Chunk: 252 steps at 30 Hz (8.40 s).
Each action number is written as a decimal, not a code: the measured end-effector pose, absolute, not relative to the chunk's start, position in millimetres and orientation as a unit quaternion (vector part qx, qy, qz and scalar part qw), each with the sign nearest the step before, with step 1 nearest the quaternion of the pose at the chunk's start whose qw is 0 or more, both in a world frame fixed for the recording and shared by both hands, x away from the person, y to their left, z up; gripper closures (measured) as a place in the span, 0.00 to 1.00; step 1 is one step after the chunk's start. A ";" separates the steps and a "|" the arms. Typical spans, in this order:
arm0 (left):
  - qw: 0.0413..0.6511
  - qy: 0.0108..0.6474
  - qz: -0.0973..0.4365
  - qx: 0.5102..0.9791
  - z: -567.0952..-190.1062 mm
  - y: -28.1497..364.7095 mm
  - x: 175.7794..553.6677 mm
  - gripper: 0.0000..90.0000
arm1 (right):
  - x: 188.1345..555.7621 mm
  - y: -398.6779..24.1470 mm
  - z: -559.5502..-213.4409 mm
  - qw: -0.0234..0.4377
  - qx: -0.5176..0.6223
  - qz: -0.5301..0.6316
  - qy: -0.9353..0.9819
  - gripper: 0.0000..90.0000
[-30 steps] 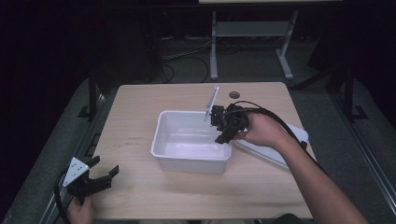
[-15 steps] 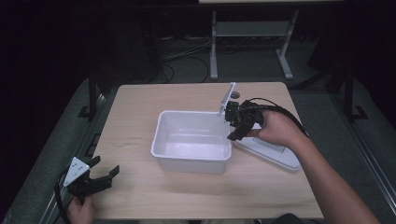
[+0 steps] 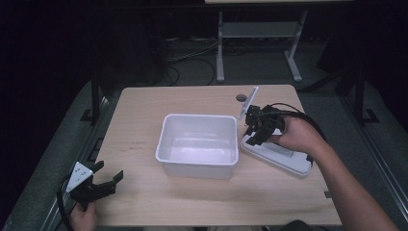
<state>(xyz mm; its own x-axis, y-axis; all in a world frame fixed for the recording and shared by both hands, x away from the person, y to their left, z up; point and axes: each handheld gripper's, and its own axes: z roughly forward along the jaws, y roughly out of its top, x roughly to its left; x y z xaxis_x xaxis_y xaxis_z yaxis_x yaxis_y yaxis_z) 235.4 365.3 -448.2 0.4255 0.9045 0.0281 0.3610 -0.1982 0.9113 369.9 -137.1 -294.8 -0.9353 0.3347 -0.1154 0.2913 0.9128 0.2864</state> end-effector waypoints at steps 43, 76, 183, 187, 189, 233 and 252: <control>0.450 0.445 0.302 0.713 -448.3 366.3 235.3 0.17 | 398.9 -223.0 -378.2 0.082 0.254 0.096 0.959 0.56; 0.449 0.444 0.301 0.714 -448.8 365.7 235.9 0.17 | 412.7 -233.2 -398.7 0.105 0.270 0.075 0.954 0.76; 0.446 0.442 0.301 0.718 -449.3 364.1 236.8 0.17 | 361.8 -245.2 -262.8 0.107 0.175 0.111 0.973 0.94; 0.447 0.444 0.301 0.716 -449.2 364.2 236.5 0.17 | 360.8 -238.1 -253.9 0.109 0.167 0.110 0.974 0.94; 0.448 0.445 0.300 0.715 -449.1 364.5 236.2 0.17 | 361.0 -234.4 -250.4 0.108 0.164 0.111 0.974 0.94; 0.451 0.445 0.298 0.714 -448.8 365.1 237.5 0.17 | 371.1 -130.9 -227.7 0.094 0.076 0.113 0.986 0.94; 0.452 0.446 0.298 0.713 -448.9 365.3 237.2 0.17 | 371.6 -106.1 -225.1 0.091 0.059 0.115 0.987 0.94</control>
<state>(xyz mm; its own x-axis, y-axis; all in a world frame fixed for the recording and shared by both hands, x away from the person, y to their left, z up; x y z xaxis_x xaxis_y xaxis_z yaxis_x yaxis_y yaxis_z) 237.2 365.3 -448.9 0.4254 0.9047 0.0220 0.3659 -0.1942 0.9102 371.6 -106.1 -225.1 -0.9764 0.1369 -0.1670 0.0947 0.9665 0.2384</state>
